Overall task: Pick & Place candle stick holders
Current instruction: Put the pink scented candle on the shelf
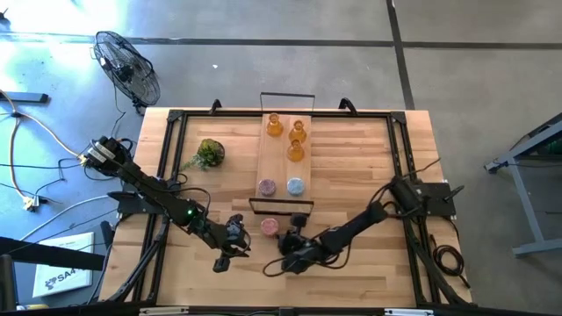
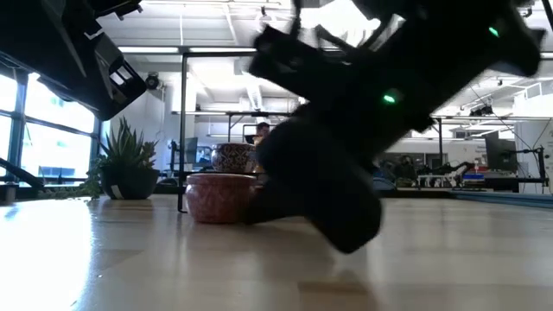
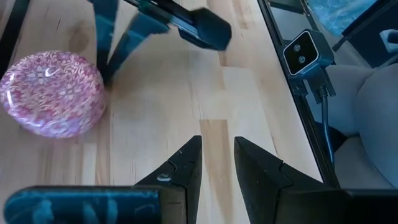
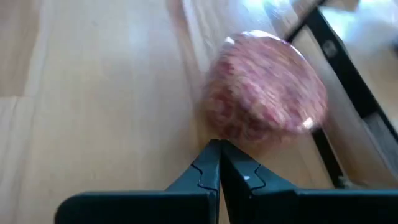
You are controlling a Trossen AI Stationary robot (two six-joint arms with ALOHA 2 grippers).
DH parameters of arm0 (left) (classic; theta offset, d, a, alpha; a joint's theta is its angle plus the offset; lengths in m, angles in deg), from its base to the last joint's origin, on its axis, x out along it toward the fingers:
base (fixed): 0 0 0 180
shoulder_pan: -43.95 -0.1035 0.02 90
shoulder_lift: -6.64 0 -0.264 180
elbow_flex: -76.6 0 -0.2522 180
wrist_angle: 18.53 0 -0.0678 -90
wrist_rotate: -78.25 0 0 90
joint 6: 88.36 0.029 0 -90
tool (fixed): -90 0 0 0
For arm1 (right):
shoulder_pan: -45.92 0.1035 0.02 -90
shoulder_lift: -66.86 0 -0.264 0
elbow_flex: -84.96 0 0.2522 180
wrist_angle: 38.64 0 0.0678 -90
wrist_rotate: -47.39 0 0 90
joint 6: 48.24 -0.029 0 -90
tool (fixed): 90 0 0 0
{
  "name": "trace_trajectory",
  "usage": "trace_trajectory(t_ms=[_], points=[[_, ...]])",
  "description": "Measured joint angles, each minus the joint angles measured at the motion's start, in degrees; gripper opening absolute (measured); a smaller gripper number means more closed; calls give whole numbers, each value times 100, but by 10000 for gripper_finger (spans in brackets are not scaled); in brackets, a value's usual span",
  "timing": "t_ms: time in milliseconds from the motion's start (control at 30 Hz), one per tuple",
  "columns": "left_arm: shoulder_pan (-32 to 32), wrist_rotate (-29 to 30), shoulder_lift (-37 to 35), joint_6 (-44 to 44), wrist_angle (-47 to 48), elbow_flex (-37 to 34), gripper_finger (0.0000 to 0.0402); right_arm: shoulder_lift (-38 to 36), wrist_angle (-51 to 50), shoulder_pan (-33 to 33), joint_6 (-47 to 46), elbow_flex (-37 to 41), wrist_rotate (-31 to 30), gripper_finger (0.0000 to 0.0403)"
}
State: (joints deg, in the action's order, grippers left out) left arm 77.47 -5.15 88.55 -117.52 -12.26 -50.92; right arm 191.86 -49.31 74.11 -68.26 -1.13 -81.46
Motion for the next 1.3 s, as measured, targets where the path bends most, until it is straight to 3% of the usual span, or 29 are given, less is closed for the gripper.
trace_trajectory(t_ms=[200,333,567,800,1167,1300], points=[[1,-16,0,-84,21,0,92,320,-715,72,724,-1063,-103,0],[1,-112,2,-91,68,0,92,320,-951,133,849,-1313,-303,0],[74,-126,1,-127,128,0,92,316,-2631,192,-475,-1361,-532,0],[76,-107,2,-112,123,0,92,312,-2463,31,-476,-1344,-509,0],[76,-92,2,-113,123,0,92,314,-1325,-246,697,-1344,-214,0],[76,-92,1,-114,123,0,92,314,-1329,-243,797,-1344,-212,0]])
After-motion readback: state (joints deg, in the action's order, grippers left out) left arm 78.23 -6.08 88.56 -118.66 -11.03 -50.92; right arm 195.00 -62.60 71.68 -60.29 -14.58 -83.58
